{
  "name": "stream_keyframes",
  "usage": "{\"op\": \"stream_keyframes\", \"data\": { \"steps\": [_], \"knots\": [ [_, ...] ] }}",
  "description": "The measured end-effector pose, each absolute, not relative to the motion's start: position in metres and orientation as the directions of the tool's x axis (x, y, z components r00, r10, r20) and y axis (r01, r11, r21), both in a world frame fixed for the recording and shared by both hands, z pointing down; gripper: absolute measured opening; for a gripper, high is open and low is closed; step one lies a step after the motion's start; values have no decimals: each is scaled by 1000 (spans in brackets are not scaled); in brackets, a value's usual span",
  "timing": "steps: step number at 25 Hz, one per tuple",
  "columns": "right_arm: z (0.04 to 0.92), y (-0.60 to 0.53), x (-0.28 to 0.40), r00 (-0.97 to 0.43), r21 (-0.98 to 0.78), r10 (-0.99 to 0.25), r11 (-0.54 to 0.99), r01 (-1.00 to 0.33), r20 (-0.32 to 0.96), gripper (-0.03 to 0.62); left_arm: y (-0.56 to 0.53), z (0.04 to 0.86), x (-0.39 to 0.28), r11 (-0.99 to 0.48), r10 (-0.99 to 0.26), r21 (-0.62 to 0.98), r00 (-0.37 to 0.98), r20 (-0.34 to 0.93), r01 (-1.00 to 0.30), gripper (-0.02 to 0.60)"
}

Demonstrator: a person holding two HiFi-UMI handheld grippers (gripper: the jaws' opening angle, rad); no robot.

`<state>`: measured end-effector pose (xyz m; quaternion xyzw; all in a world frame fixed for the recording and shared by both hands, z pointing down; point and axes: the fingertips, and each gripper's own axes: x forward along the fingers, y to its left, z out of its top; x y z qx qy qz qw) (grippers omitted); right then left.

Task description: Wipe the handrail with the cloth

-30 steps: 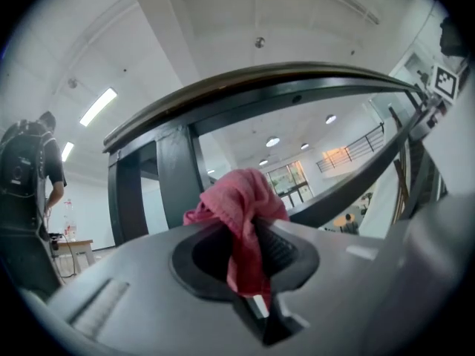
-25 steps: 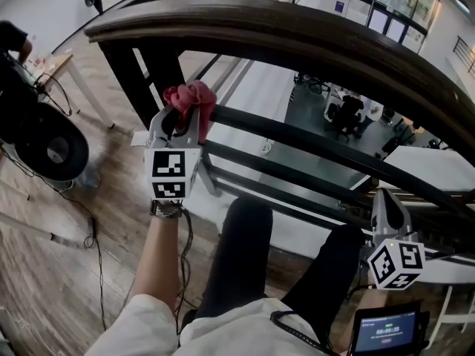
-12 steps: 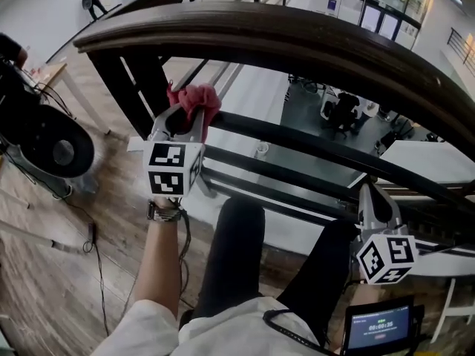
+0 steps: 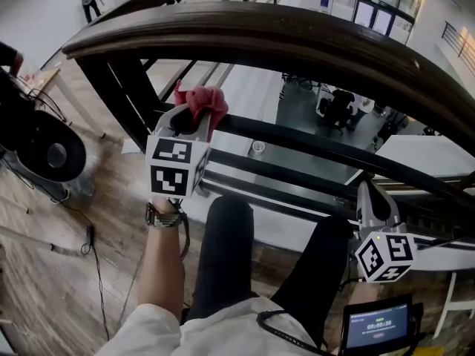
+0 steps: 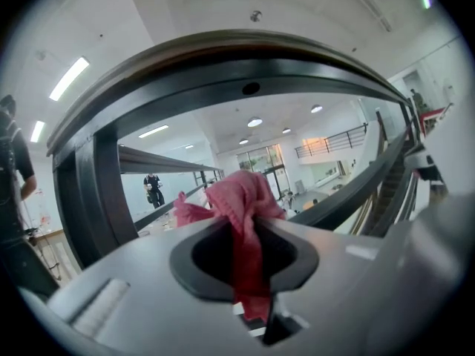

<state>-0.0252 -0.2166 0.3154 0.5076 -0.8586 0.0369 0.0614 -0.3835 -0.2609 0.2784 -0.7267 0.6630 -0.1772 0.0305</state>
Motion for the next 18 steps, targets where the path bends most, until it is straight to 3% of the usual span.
{"op": "stream_keyframes", "data": {
  "steps": [18],
  "knots": [
    [322, -211, 26, -485, -9, -864, 489, -872, 135, 2, -262, 284, -312, -148, -976, -229, 105, 191, -962, 72]
  ]
}}
